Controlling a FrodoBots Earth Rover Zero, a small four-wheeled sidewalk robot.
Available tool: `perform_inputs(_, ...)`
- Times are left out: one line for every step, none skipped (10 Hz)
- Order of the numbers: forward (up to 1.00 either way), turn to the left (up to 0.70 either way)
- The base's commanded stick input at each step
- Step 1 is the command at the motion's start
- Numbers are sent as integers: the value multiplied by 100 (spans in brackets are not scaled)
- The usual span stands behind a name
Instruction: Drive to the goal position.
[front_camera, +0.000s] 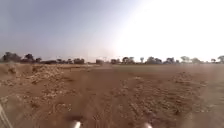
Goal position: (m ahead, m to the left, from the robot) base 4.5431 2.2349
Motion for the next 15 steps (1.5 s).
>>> perform_inputs(70, 0)
perform_inputs(70, 0)
perform_inputs(70, 0)
perform_inputs(70, 0)
perform_inputs(70, 0)
perform_inputs(70, 0)
perform_inputs(70, 0)
perform_inputs(70, 0)
perform_inputs(70, 0)
perform_inputs(70, 0)
perform_inputs(70, 0)
perform_inputs(70, 0)
perform_inputs(70, 0)
perform_inputs(70, 0)
perform_inputs(70, 0)
